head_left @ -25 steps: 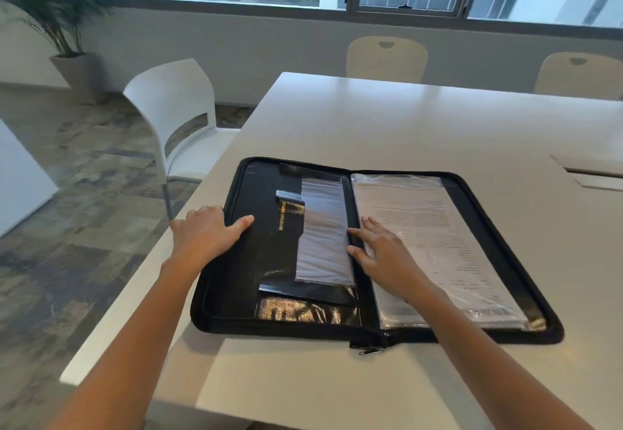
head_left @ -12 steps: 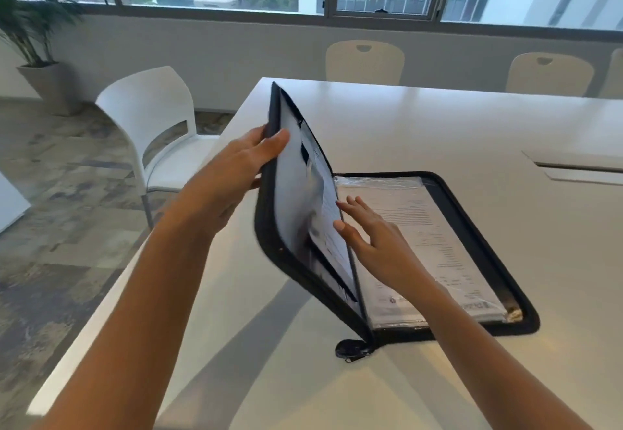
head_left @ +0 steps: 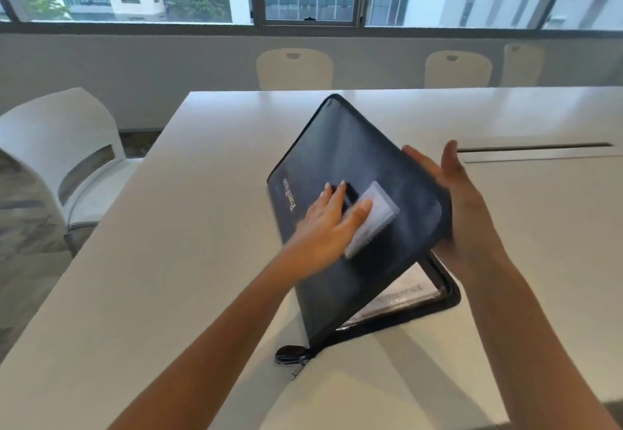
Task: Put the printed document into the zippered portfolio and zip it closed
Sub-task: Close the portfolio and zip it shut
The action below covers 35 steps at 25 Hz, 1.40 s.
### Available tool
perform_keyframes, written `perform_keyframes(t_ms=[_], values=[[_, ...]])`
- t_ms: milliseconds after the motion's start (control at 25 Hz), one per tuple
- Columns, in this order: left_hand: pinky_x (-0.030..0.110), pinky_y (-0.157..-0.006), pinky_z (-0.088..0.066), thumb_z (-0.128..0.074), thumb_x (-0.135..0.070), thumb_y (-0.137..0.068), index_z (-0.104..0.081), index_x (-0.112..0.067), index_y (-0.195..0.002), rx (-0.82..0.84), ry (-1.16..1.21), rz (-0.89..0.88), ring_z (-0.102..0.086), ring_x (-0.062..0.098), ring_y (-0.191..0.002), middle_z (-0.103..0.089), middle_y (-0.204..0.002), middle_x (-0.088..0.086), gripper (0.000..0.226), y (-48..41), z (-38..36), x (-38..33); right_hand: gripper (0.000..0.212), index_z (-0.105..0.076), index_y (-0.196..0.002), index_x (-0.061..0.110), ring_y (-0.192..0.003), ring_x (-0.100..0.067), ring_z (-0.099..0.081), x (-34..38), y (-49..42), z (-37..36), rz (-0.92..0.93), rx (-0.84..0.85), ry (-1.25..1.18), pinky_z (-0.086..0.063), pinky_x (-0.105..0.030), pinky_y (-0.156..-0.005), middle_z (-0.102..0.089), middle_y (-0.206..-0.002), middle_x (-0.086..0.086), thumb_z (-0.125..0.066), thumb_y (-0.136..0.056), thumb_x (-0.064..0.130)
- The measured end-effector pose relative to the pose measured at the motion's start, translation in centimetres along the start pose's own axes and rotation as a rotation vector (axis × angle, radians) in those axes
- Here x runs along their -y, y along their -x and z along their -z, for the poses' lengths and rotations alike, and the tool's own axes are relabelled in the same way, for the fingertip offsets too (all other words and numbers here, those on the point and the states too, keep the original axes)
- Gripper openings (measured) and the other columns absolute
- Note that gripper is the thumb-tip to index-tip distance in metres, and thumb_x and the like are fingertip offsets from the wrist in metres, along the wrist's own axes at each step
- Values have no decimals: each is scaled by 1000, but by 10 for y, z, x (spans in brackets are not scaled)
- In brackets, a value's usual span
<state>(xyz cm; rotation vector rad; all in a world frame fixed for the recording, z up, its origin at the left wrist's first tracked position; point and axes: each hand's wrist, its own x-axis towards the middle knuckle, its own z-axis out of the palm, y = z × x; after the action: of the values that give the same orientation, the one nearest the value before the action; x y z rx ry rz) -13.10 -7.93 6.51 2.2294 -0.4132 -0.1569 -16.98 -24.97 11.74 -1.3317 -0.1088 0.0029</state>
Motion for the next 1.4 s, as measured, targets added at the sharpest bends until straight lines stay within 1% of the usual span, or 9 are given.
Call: perform_keyframes(t_ms=[160,400,600,720,840,960,1080,1200,1400], values=[[45,-118,7,-8,-76,-82,9,-30,-153,12,-313,-2,17,18,-147,18,-161,2,86,-6,-50,21,28,-62,-116,25,-99,-4,-68,-14,4,51,-75,-111,357,-55,-25,-83,-73,-105,15,-43,-99,34],[50,-119,8,-2,-71,-86,4,-24,-154,10,-581,-13,19,24,-147,15,-162,9,83,-17,-88,41,31,-55,-126,23,-106,-25,-63,-77,7,90,-122,-292,831,-50,-36,-89,-68,-113,-1,-55,-95,18],[52,-117,6,-2,-72,-88,-3,-21,-154,26,-708,-37,13,29,-148,8,-162,13,83,-19,-102,57,38,-45,-135,12,-121,-30,-55,-124,18,93,-94,-221,1193,-44,-34,-97,-57,-134,-10,-48,-98,21],[52,-117,5,-6,-72,-90,-6,-21,-154,15,-729,-64,10,28,-149,3,-162,13,81,-20,-102,63,53,-33,-146,8,-144,-26,-26,-141,24,87,-109,-266,1444,-22,-41,-116,-30,-156,-12,-37,-101,35],[52,-117,3,-8,-70,-91,-8,-21,-154,5,-724,-69,8,28,-149,1,-162,13,80,-21,-100,64,64,-28,-148,11,-147,-22,-16,-151,32,71,-86,-308,1649,-10,-43,-118,-25,-158,-10,-24,-98,51],[51,-117,2,-17,-60,-97,-15,-20,-154,-2,-673,-87,4,28,-149,-4,-162,14,70,-18,-97,62,64,-25,-150,13,-147,-22,-16,-159,41,43,-34,-281,1644,-9,-41,-118,-24,-158,-9,-20,-98,50],[46,-118,-11,-34,-45,-100,-35,-22,-148,-53,-501,-106,-18,28,-146,-18,-160,14,53,-13,-80,59,60,-24,-150,14,-148,-19,-13,-164,51,15,23,-201,1572,-9,-40,-119,-24,-158,-7,-25,-99,47],[43,-113,-27,-49,-40,-97,-52,-25,-136,-119,-406,-88,-41,25,-135,-35,-154,7,43,8,-48,68,55,-29,-149,18,-148,-17,-12,-166,67,-8,94,-119,1481,-6,-40,-120,-27,-157,-6,-30,-100,44],[41,-101,-43,-62,-35,-92,-68,-27,-107,-104,-246,-65,-54,7,-115,-56,-129,-11,19,81,4,104,52,-43,-141,16,-145,-11,-12,-176,104,-47,187,-59,1225,-7,-35,-119,-29,-156,-3,-47,-95,40]])
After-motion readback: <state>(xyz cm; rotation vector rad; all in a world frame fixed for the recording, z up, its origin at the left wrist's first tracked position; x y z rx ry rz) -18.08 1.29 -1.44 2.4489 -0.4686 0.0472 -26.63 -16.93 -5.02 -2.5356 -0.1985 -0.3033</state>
